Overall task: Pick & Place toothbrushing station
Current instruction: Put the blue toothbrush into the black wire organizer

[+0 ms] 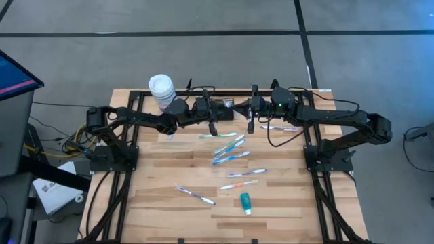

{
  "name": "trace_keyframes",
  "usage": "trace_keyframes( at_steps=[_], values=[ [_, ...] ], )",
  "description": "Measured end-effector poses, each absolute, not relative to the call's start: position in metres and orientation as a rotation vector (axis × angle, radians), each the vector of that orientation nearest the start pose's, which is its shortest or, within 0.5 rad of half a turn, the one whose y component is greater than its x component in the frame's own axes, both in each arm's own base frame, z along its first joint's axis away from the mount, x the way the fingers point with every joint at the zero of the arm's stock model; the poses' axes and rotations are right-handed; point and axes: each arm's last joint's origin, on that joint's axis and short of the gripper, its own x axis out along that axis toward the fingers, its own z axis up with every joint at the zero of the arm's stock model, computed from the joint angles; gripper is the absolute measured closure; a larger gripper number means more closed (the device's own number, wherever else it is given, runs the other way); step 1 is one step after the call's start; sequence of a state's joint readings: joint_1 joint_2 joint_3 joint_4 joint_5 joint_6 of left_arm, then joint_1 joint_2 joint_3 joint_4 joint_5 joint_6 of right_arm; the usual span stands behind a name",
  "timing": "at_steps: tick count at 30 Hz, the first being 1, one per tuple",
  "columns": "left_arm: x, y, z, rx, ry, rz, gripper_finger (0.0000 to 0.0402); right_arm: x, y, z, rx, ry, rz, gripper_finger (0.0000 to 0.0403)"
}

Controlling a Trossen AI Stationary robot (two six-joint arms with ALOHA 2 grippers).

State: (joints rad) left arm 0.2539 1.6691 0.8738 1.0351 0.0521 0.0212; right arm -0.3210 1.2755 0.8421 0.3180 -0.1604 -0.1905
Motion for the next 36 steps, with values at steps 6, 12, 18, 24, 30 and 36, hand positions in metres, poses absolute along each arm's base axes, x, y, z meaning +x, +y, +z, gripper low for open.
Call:
trace_keyframes(
  at_steps=[6,12,18,24,30,36],
  values=[
    [0.343,0.088,0.256,0.058,-0.235,0.202,0.0386,0.273,-0.086,0.296,-0.161,0.132,-0.149,0.0403],
    [0.343,0.087,0.256,0.057,-0.23,0.197,0.0395,0.273,-0.086,0.295,-0.158,0.141,-0.148,0.0403],
    [0.343,0.087,0.255,0.055,-0.227,0.196,0.0396,0.273,-0.086,0.295,-0.157,0.148,-0.147,0.0403],
    [0.343,0.089,0.254,0.053,-0.215,0.193,0.0396,0.273,-0.086,0.293,-0.167,0.17,-0.143,0.039],
    [0.341,0.094,0.252,0.055,-0.205,0.183,0.0396,0.272,-0.086,0.292,-0.171,0.181,-0.145,0.0343],
    [0.327,0.101,0.256,0.059,-0.212,0.221,0.0396,0.272,-0.085,0.289,-0.171,0.204,-0.135,0.0315]
  ],
)
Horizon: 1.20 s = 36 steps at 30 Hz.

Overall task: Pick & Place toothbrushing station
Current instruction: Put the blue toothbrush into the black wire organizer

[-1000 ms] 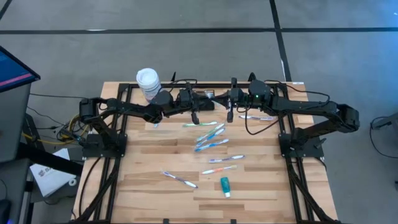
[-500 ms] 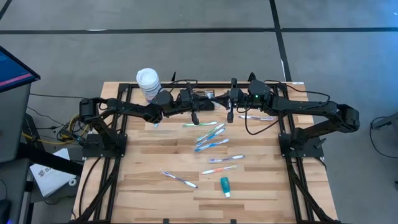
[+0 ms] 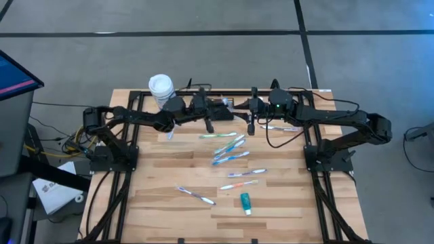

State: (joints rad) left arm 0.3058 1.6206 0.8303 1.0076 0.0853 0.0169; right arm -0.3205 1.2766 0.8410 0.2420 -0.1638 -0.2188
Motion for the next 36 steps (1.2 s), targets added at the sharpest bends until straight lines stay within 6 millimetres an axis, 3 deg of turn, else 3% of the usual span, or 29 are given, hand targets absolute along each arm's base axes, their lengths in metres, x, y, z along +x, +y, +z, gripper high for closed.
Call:
trace_keyframes(
  at_steps=[7,22,36],
  values=[
    [0.308,0.106,0.266,0.062,-0.196,0.257,0.0396,0.272,-0.086,0.289,-0.172,0.206,-0.136,0.0294],
    [0.277,0.142,0.245,0.039,-0.082,0.453,0.0396,0.272,-0.085,0.288,-0.16,0.206,-0.137,0.028],
    [0.261,0.168,0.239,0.022,-0.032,0.548,0.0396,0.272,-0.086,0.289,-0.161,0.206,-0.14,0.028]
  ],
)
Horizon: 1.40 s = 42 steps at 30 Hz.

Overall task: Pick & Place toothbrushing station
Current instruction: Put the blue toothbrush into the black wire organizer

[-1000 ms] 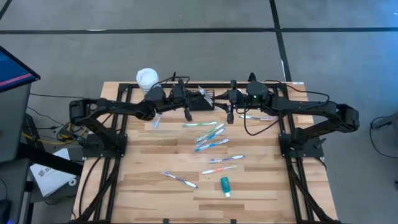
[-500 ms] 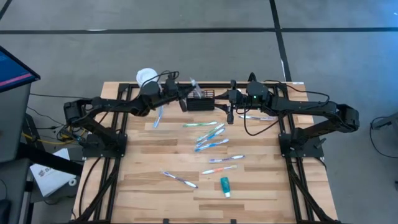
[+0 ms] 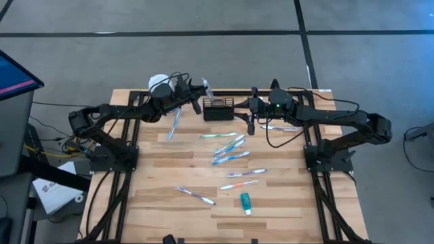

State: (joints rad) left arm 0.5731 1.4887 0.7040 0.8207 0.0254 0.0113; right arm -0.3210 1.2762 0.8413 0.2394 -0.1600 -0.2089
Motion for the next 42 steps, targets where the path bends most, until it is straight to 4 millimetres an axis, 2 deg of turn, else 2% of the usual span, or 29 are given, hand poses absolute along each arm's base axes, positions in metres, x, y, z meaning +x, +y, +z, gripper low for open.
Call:
trace_keyframes(
  at_steps=[6,27,36,42],
  values=[
    [0.258,0.174,0.235,0.005,0.017,0.57,0.0396,0.272,-0.086,0.289,-0.17,0.207,-0.141,0.028],
    [0.258,0.173,0.23,-0.039,0.049,0.568,0.0396,0.273,-0.087,0.287,-0.17,0.211,-0.146,0.028],
    [0.25,0.169,0.211,-0.061,0.09,0.582,0.0396,0.273,-0.087,0.287,-0.168,0.211,-0.146,0.028],
    [0.247,0.167,0.21,-0.057,0.044,0.586,0.0396,0.273,-0.087,0.287,-0.168,0.212,-0.146,0.028]
  ],
)
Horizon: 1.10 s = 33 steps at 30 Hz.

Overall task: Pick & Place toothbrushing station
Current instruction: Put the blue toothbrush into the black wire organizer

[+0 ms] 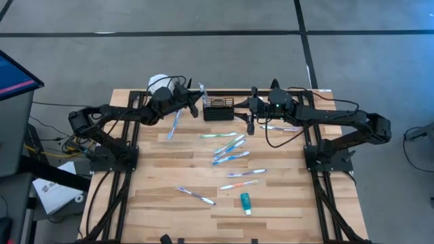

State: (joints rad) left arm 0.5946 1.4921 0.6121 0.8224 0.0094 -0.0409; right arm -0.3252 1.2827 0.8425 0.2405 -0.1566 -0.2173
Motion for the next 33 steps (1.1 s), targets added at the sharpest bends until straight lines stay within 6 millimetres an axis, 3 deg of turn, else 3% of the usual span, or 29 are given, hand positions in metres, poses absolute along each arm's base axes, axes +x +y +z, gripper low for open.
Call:
trace_keyframes(
  at_steps=[6,20,33],
  values=[
    [0.25,0.165,0.209,-0.057,0.04,0.575,0.0396,0.273,-0.087,0.287,-0.168,0.211,-0.146,0.028],
    [0.262,0.173,0.176,-0.091,0.064,0.587,0.0396,0.273,-0.087,0.287,-0.168,0.212,-0.146,0.028],
    [0.262,0.174,0.175,-0.091,0.063,0.599,0.0395,0.273,-0.087,0.287,-0.168,0.212,-0.146,0.028]
  ],
)
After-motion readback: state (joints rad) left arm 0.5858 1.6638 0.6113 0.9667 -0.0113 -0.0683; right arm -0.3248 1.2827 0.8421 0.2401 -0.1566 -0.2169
